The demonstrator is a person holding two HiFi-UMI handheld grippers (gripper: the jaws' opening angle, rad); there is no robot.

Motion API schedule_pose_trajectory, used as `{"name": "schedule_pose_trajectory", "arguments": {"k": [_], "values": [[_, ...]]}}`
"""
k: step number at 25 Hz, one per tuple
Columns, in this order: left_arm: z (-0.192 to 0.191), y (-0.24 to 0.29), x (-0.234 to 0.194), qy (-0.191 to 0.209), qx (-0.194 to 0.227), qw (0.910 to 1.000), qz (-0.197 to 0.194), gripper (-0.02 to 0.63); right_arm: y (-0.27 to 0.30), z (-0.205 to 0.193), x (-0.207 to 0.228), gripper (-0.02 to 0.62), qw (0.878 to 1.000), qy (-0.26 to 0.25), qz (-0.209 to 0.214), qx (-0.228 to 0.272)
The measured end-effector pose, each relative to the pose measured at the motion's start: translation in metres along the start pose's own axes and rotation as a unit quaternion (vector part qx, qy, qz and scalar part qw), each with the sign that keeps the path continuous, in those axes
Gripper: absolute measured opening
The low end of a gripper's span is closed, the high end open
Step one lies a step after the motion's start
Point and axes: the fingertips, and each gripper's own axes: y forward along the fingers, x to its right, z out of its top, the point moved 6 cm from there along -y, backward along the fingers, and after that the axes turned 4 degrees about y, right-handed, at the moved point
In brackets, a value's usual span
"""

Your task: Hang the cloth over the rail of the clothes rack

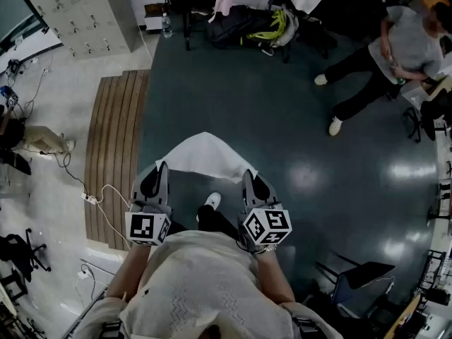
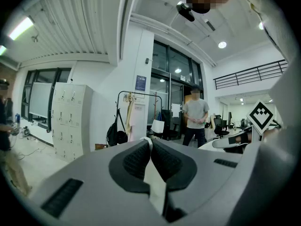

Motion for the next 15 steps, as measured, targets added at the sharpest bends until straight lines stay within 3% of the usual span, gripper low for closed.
{"name": "schedule_pose_trajectory", "arguments": {"k": [10,15], "values": [[0.019,0.08,0.019,0.007,0.005,1.0,0.001,0.017,0.031,0.044,0.061,0.028,1.0,0.009,-0.011,0.009],[0.019,0.124,0.019,0.006,0.009,0.9997,-0.021,0.018,0.044,0.058,0.08,0.028,0.999,0.004,-0.035,0.019]]}}
